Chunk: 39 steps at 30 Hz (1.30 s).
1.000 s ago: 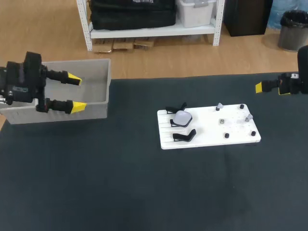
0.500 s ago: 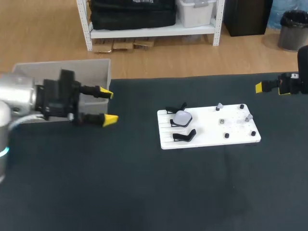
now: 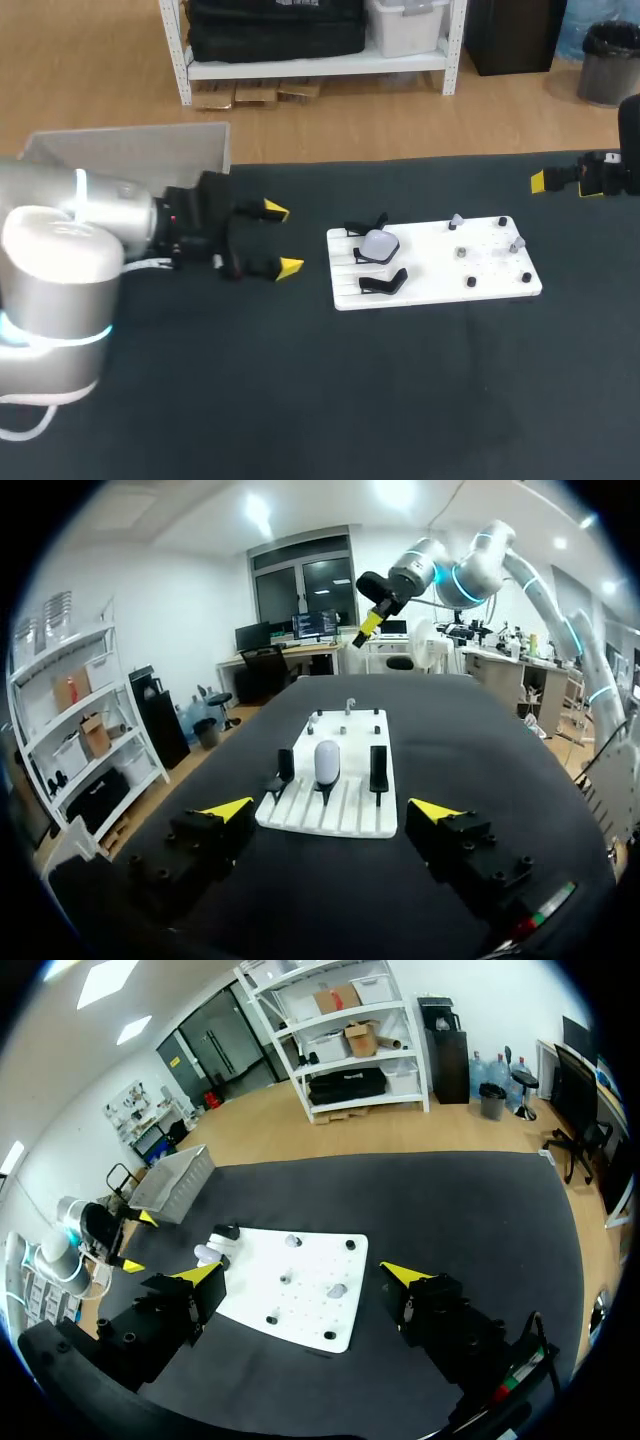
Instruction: Pick up each earbud case from the left stands, insert the matching earbuds, close the lid, and place the case in the box.
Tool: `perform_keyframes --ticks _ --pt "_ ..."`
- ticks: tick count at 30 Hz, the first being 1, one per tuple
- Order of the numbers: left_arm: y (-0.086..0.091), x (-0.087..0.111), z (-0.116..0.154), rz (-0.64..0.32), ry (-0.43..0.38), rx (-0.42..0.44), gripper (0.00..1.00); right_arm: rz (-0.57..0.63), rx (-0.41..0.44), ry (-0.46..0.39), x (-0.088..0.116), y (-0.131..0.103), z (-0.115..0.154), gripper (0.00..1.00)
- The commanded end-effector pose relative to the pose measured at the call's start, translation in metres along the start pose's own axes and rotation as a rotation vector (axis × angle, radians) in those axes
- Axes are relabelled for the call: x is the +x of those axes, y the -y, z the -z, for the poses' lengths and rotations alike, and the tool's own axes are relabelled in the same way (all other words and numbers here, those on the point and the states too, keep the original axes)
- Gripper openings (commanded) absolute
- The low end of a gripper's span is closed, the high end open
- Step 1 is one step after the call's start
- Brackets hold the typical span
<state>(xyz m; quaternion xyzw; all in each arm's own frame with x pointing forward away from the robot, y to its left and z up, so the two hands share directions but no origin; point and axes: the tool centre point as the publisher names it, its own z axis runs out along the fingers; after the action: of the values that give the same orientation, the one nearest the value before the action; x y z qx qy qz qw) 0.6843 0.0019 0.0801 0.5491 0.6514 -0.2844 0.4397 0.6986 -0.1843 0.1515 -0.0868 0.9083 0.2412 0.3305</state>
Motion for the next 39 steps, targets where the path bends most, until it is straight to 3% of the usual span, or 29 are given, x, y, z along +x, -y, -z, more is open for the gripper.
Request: perform_keyframes --ticks 1,14,25,39 --pt "-0.006 0.001 -0.028 0.0 -0.004 0.006 1.0 0.001 -0.002 0.0 0.0 0.001 0.0 1.0" --pt "-0.006 0.001 -0.028 0.0 -0.004 0.006 1.0 0.001 -0.002 0.0 0.0 0.001 0.0 1.0" --pt "-0.005 -0.004 -0.057 0.037 -0.085 0.111 1.0 0.001 -0.002 0.0 0.0 0.001 0.0 1.0" --pt "0.001 -0.004 -0.087 0.014 -0.097 0.174 1.0 0.001 -0.002 0.0 0.0 0.001 0.0 1.0"
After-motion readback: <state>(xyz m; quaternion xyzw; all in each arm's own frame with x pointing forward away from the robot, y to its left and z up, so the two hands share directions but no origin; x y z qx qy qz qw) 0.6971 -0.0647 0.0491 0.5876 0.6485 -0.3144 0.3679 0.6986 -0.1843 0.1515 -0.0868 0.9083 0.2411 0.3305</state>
